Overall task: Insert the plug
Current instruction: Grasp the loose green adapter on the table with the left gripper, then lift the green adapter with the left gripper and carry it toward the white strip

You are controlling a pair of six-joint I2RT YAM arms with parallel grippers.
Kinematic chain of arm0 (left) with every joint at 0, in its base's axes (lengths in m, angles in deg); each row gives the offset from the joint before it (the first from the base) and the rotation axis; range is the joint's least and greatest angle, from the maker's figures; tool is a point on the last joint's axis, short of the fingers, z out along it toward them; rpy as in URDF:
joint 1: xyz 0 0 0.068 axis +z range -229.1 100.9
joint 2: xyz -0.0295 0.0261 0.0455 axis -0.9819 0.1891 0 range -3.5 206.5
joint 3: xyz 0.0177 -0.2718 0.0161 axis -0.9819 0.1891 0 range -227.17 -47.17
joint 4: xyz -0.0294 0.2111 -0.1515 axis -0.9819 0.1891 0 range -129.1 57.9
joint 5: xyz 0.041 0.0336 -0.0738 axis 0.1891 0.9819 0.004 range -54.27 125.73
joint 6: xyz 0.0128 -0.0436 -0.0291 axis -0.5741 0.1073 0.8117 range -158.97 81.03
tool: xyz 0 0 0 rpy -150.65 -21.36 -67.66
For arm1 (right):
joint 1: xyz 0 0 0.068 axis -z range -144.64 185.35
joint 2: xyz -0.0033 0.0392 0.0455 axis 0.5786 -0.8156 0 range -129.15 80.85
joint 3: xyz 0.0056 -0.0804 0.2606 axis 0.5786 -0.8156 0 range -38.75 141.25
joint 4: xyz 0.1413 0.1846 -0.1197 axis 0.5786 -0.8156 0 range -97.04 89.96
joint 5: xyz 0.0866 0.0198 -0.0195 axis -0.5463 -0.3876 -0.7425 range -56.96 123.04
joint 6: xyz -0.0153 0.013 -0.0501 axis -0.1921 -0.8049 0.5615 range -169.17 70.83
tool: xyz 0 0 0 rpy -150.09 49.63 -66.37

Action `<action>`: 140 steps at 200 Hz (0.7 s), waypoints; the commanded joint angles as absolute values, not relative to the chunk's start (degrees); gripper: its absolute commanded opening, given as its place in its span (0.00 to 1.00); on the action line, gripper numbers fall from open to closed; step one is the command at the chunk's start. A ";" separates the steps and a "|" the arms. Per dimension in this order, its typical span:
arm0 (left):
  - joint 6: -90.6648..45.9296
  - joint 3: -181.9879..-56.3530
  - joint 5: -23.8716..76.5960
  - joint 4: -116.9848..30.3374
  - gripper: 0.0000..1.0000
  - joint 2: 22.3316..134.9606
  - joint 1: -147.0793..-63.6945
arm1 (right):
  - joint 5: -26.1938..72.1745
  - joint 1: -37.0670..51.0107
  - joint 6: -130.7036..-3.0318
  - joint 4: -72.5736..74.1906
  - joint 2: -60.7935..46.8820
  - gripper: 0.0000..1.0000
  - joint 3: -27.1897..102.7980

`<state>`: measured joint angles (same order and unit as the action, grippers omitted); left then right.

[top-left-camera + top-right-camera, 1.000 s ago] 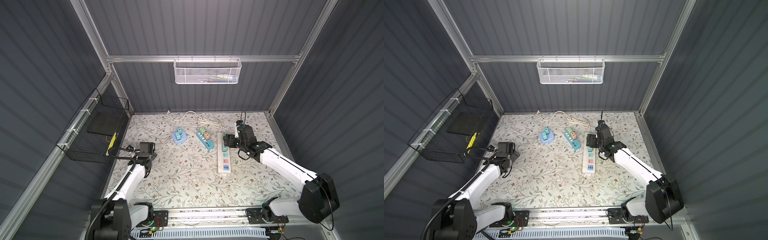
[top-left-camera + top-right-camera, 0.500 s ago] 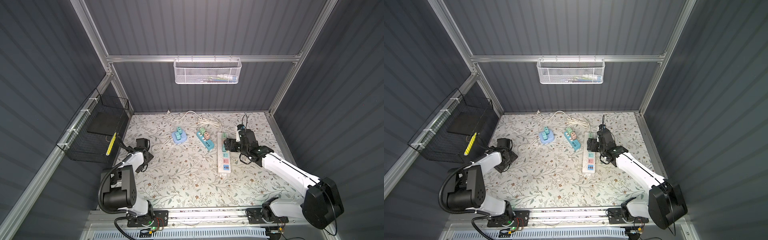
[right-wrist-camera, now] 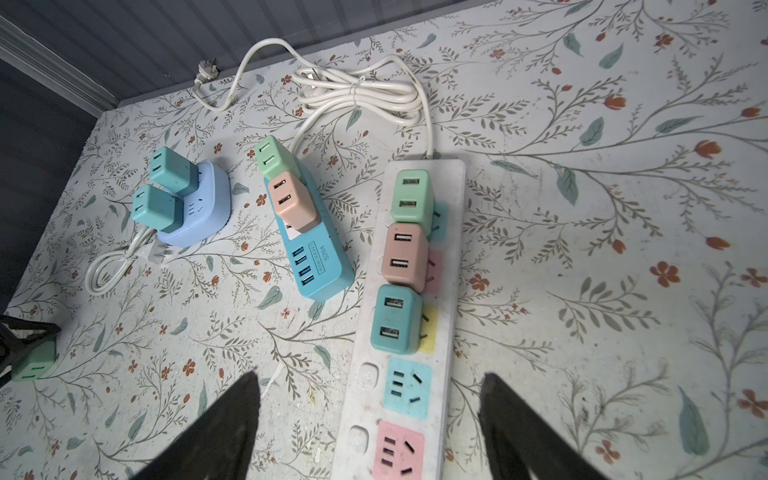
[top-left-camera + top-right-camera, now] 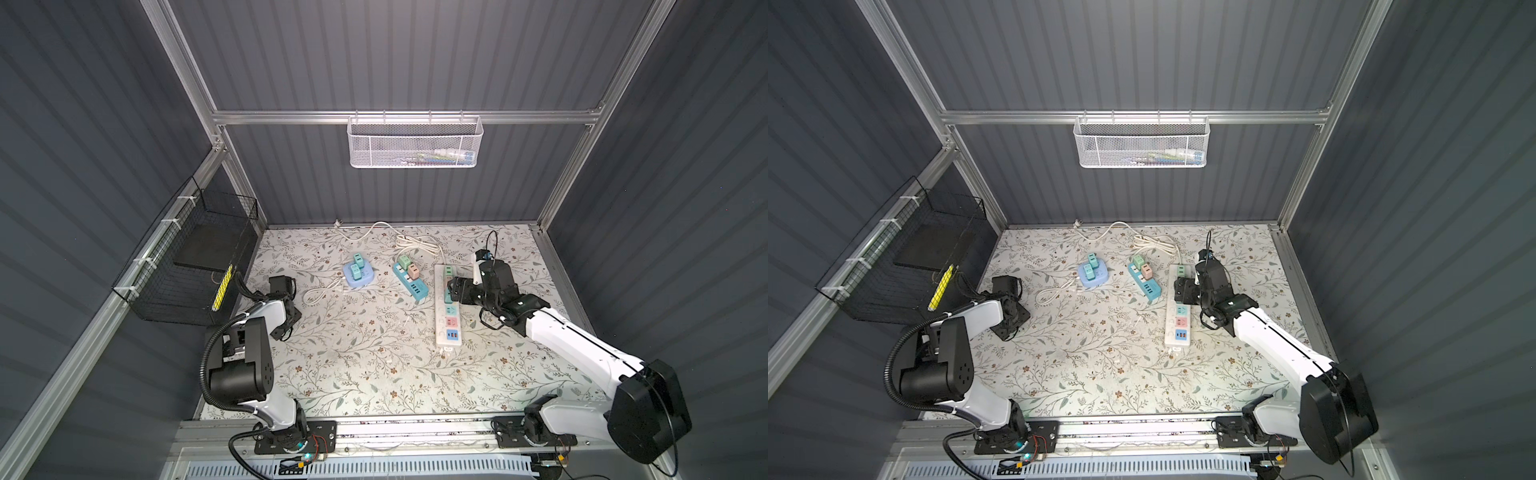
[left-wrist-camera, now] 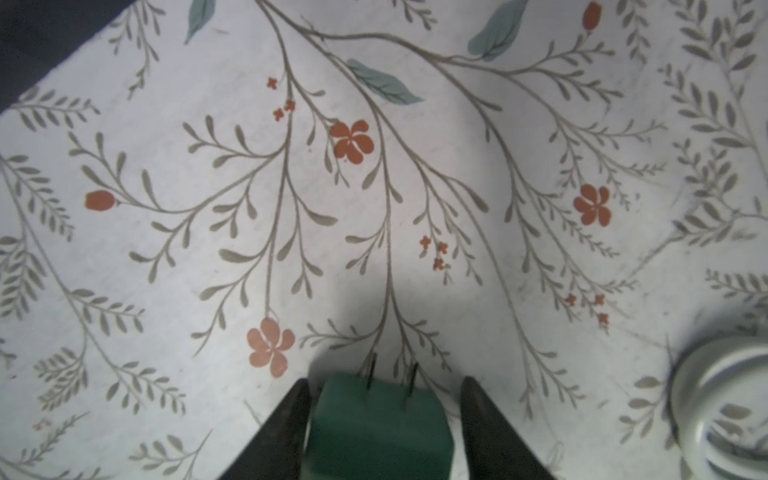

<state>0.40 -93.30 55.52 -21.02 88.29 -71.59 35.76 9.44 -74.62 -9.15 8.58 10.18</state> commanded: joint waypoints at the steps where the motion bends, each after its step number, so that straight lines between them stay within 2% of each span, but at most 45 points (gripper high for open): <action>1: -0.30 -93.16 52.79 -20.85 0.49 86.83 -70.75 | 35.87 9.43 -74.39 -9.18 9.97 0.82 9.55; 12: -0.48 -92.71 52.06 -21.16 0.43 86.27 -70.75 | 35.90 9.44 -74.30 -9.10 10.08 0.82 9.59; 27: -0.55 -92.31 51.22 -21.19 0.40 85.68 -70.83 | 35.77 9.46 -74.38 -9.01 10.11 0.82 9.58; 80: -0.56 -90.84 48.55 -20.80 0.37 83.14 -72.61 | 36.08 9.48 -74.38 -8.86 10.40 0.82 9.50; 140: 2.83 -88.76 50.36 -18.78 0.37 80.99 -88.94 | 36.29 9.43 -74.54 -9.11 10.01 0.82 10.00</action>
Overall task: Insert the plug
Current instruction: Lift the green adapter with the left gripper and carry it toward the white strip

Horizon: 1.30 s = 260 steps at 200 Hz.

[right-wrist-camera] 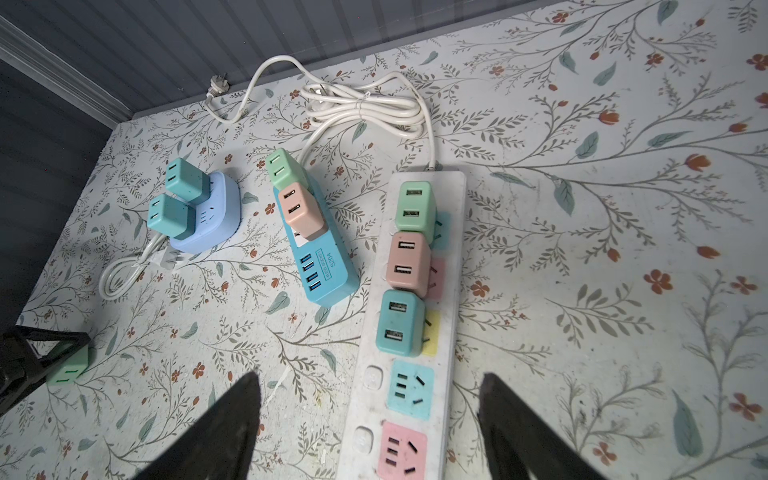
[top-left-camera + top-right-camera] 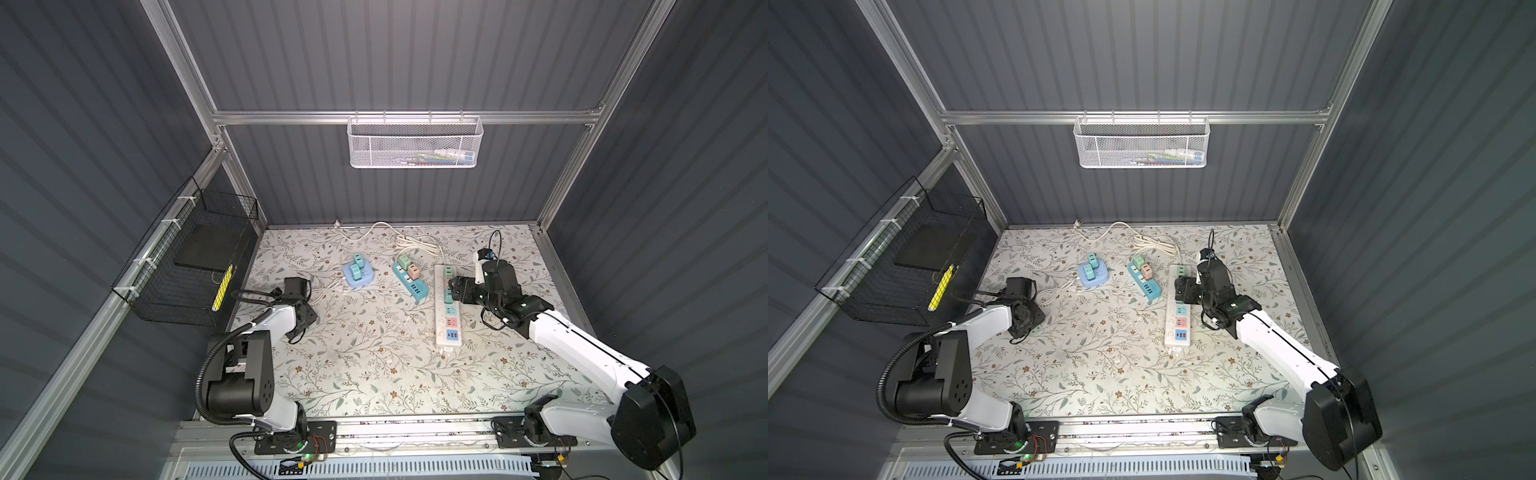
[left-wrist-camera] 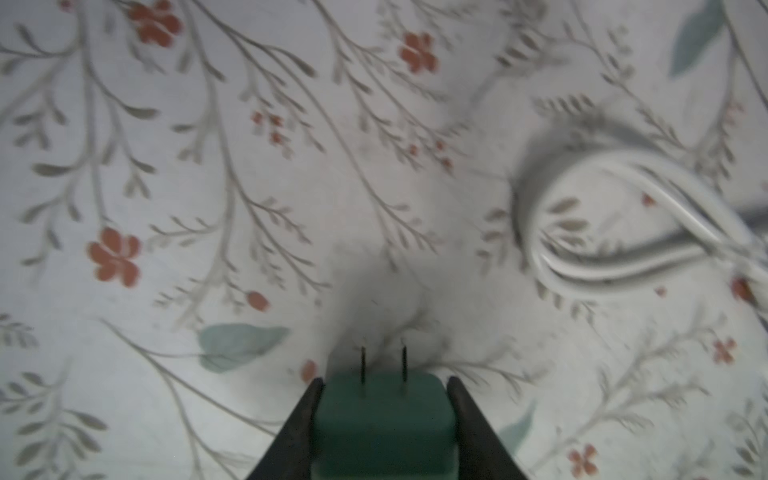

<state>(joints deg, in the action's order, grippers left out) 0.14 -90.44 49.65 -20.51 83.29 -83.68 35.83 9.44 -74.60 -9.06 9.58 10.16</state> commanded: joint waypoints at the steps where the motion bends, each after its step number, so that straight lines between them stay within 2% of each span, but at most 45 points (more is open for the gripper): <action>1: 2.89 -88.75 50.38 -18.79 0.37 80.89 -89.20 | 36.29 9.43 -74.56 -9.10 10.01 0.82 10.02; 52: 3.66 -90.46 54.01 -16.81 0.38 81.09 -102.45 | 36.32 9.45 -74.66 -9.86 9.32 0.82 10.90; 98: -1.34 -98.18 58.57 -13.72 0.39 87.03 -115.81 | 36.73 9.43 -74.58 -10.76 8.57 0.82 11.87; 143: -16.24 -108.98 53.30 -10.15 0.41 96.80 -123.33 | 37.68 9.43 -74.14 -12.47 7.63 0.82 12.71; 169: -20.33 -111.53 50.44 -8.96 0.42 100.14 -124.64 | 38.25 9.45 -74.08 -13.41 7.22 0.82 13.17; 213: -24.55 -113.14 45.16 -7.76 0.50 103.34 -124.67 | 38.47 9.43 -74.16 -14.58 7.05 0.82 13.63; 236: -25.72 -113.46 44.46 -6.88 0.67 102.95 -124.65 | 38.94 9.44 -74.08 -15.21 7.33 0.82 14.14; 260: -27.12 -114.96 44.16 -4.19 0.72 101.83 -124.71 | 39.19 9.43 -73.80 -15.51 7.54 0.82 14.60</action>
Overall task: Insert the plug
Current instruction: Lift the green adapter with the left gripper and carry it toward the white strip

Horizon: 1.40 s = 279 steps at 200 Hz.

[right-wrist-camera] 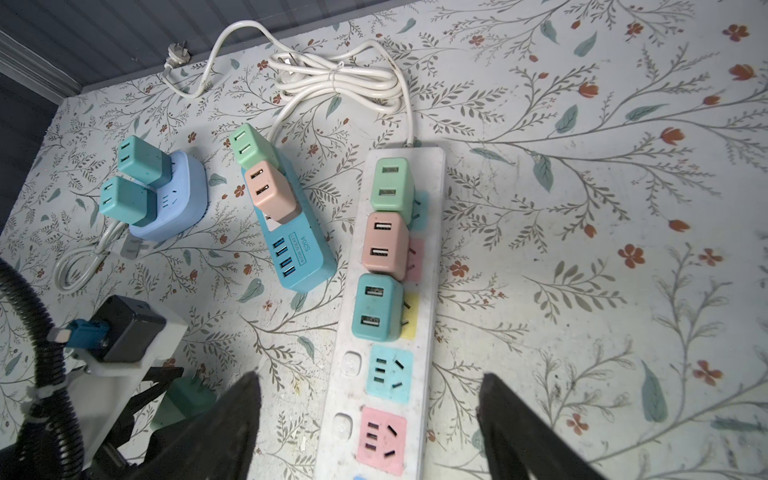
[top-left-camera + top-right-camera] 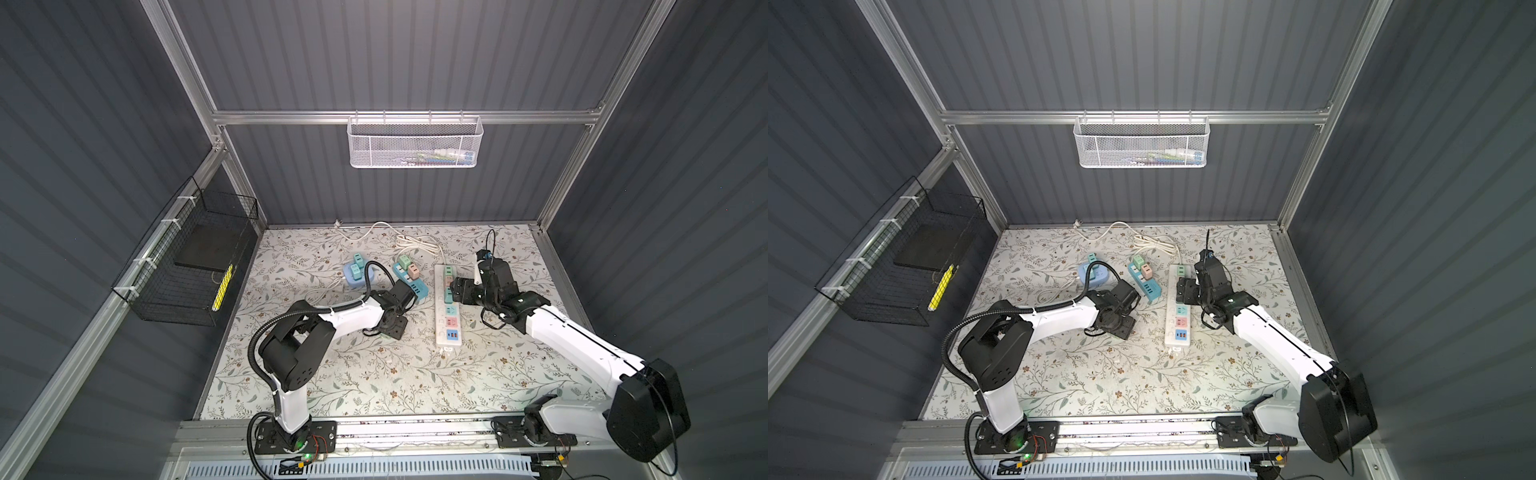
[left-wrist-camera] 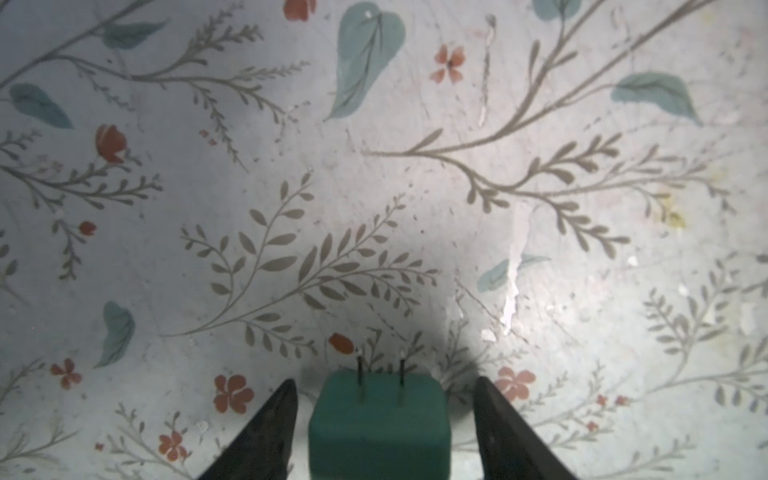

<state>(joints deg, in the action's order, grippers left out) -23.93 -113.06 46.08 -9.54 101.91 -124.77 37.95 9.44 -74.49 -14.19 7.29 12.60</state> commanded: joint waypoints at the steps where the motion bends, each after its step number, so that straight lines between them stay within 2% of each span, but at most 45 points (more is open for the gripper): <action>1: -27.20 -115.08 44.16 -4.02 0.72 101.77 -124.71 | 39.19 9.43 -73.83 -15.51 7.54 0.82 14.65; 72: -28.58 -119.26 43.76 3.52 0.63 103.22 -124.08 | 38.43 9.43 -74.30 -15.29 6.85 0.82 15.11; 158: -27.64 -119.00 42.68 3.18 0.50 105.64 -123.99 | 38.28 9.43 -74.47 -15.33 7.39 0.81 14.25; 191: -27.81 -117.57 42.35 1.52 0.36 103.38 -123.96 | 38.41 9.43 -74.48 -15.51 8.16 0.81 14.07; 228: -30.17 -111.70 40.98 -12.37 0.31 91.78 -124.10 | 36.50 9.45 -74.61 -16.28 8.15 0.81 14.43; 279: -37.79 -91.51 38.98 -52.43 0.27 73.25 -124.79 | 28.39 9.36 -75.25 -17.31 9.12 0.78 15.76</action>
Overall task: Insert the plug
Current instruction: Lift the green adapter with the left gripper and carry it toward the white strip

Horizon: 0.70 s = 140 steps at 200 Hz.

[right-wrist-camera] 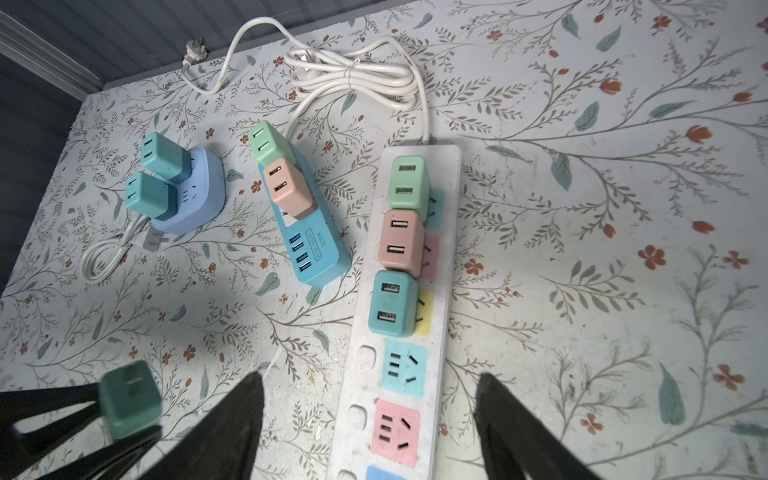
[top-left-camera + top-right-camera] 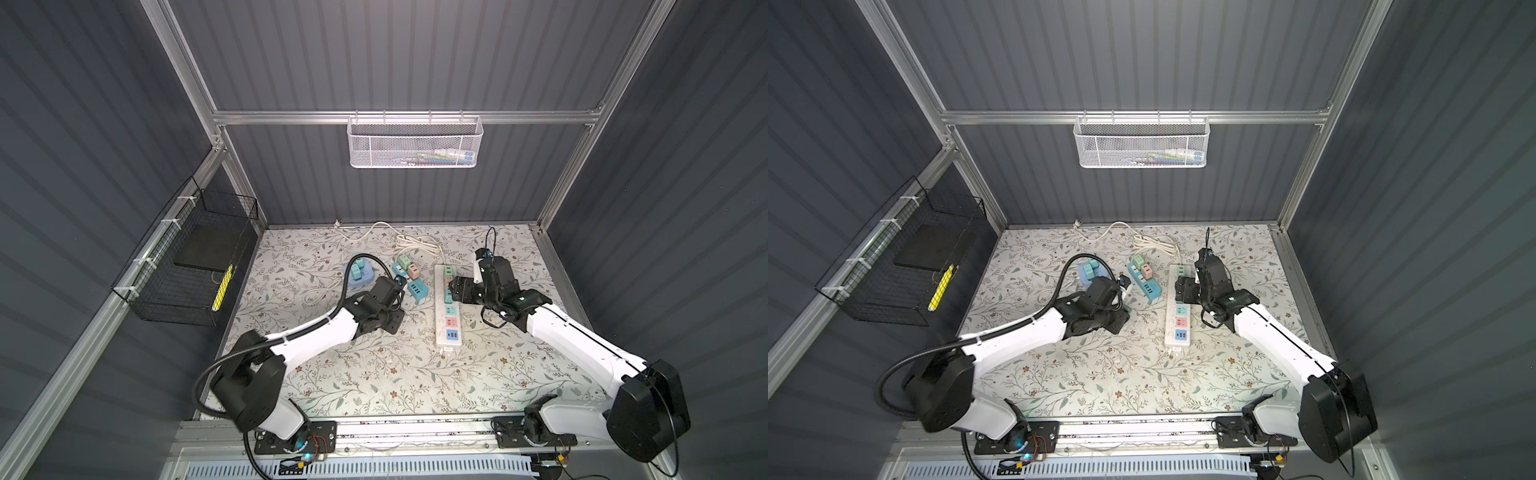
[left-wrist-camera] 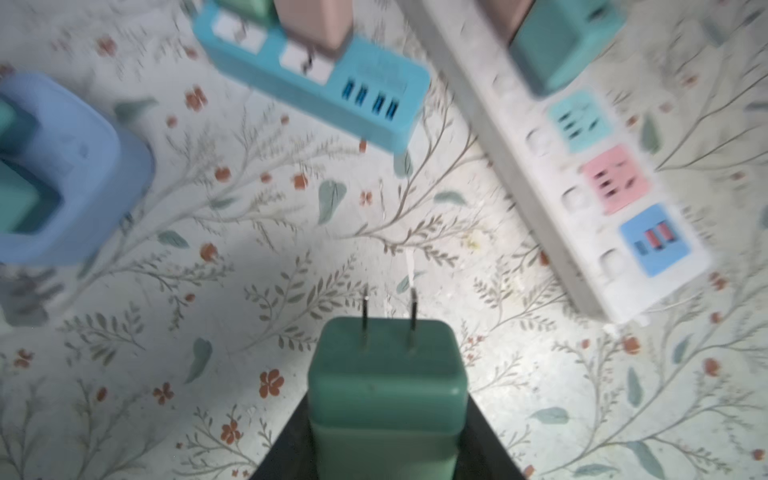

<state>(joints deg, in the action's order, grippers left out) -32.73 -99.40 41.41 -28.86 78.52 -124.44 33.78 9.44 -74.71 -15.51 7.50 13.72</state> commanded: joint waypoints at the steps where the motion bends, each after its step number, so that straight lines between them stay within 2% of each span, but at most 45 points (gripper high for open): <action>1: -37.81 -91.18 38.98 -53.02 0.27 73.02 -124.80 | 28.21 9.31 -75.26 -17.33 9.12 0.78 15.80; 13: -38.94 -89.72 38.45 -57.09 0.27 71.39 -124.79 | 26.52 8.96 -75.27 -17.45 9.43 0.77 16.42; 49: -40.23 -91.62 35.55 -55.19 0.27 71.95 -124.80 | 20.25 6.29 -74.04 -17.14 8.37 0.74 19.22; 68: -39.63 -92.47 36.45 -54.34 0.24 72.99 -124.76 | 19.97 4.57 -73.00 -17.19 7.00 0.74 20.52; 95: -35.63 -101.07 45.74 -37.37 0.19 78.53 -124.80 | 22.30 4.56 -72.98 -16.87 6.49 0.75 20.18; 110: -29.51 -101.85 51.13 -31.37 0.15 81.24 -124.79 | 23.70 4.68 -72.99 -16.84 6.87 0.76 19.32; 140: -16.47 -99.88 54.16 -20.83 0.17 82.81 -124.80 | 25.51 5.32 -72.88 -17.26 7.75 0.77 17.82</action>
<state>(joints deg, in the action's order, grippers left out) -28.58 -100.80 48.71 -34.57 81.69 -124.55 23.35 4.74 -73.72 -16.40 6.98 19.31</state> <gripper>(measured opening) 0.432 0.762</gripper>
